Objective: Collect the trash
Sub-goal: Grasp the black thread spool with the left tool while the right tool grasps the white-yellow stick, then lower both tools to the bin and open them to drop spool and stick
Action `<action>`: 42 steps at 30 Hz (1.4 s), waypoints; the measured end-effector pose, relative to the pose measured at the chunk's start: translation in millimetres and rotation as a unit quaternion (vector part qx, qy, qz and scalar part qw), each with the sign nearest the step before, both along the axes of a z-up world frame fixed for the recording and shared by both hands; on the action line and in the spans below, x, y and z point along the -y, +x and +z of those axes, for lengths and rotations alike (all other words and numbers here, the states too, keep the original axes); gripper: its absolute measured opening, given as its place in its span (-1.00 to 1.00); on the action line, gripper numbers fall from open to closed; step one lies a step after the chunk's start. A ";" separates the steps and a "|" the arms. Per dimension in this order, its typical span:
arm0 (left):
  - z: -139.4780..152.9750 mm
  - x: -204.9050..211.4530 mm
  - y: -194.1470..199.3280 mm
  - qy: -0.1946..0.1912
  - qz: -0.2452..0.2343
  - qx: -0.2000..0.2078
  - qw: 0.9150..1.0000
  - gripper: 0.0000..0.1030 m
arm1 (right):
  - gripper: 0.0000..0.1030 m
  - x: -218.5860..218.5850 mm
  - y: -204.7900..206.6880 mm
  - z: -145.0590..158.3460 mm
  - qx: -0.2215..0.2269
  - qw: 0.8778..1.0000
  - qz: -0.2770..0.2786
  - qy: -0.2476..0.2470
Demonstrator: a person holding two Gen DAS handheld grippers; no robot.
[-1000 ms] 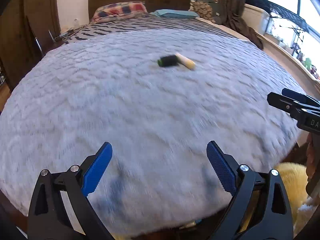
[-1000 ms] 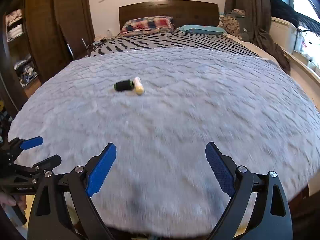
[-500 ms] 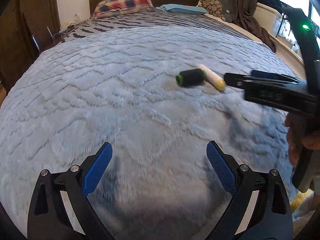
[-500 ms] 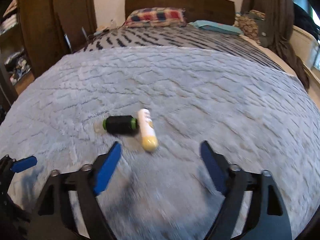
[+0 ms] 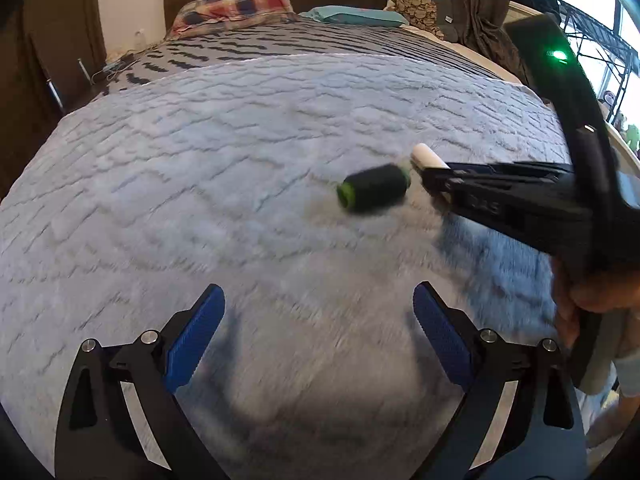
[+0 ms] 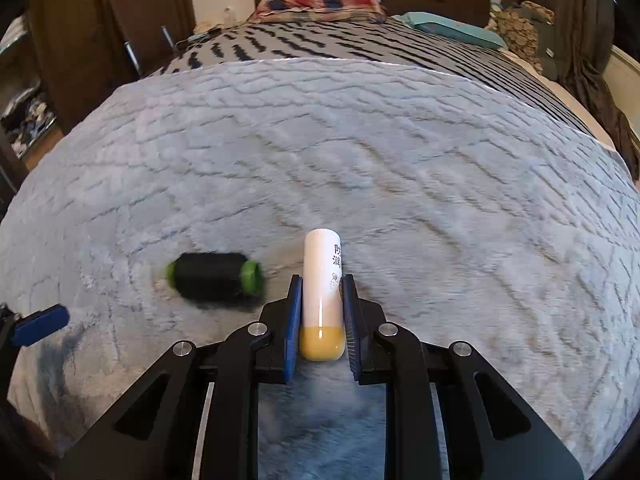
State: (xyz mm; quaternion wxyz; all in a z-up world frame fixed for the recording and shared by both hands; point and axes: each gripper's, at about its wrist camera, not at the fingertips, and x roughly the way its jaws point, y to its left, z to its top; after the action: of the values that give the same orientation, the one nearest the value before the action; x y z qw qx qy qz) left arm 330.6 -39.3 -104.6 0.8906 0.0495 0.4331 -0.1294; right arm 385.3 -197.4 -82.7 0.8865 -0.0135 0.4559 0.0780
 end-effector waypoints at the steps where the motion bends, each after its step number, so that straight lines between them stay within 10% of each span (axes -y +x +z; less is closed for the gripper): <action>1: 0.2 3.8 4.6 0.001 -0.002 0.001 1.000 0.75 | -0.59 4.3 -0.3 0.9 0.000 1.000 -0.003 -0.002; 8: -4.5 37.4 43.5 0.020 -0.019 0.011 1.000 0.63 | -0.59 52.9 -11.8 8.2 0.003 0.999 -0.043 0.002; 14: -14.3 62.8 69.4 0.034 -0.036 0.003 0.999 0.00 | -0.60 75.5 -28.6 10.7 0.010 0.999 -0.049 0.007; 22: -12.8 63.6 64.1 0.035 -0.046 -0.002 0.998 -0.02 | -0.59 77.5 -55.4 17.4 0.025 0.999 -0.042 0.012; 42: 65.3 38.7 -147.2 0.017 -0.055 0.092 0.994 -0.02 | -0.59 58.8 -231.6 82.7 0.121 0.992 -0.019 0.033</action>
State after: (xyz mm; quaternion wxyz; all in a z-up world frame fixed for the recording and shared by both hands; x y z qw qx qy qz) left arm 183.4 -78.1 -39.3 0.9171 0.0998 0.3482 -0.1663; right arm 153.7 -256.2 0.0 0.9365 0.0155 0.3424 0.0739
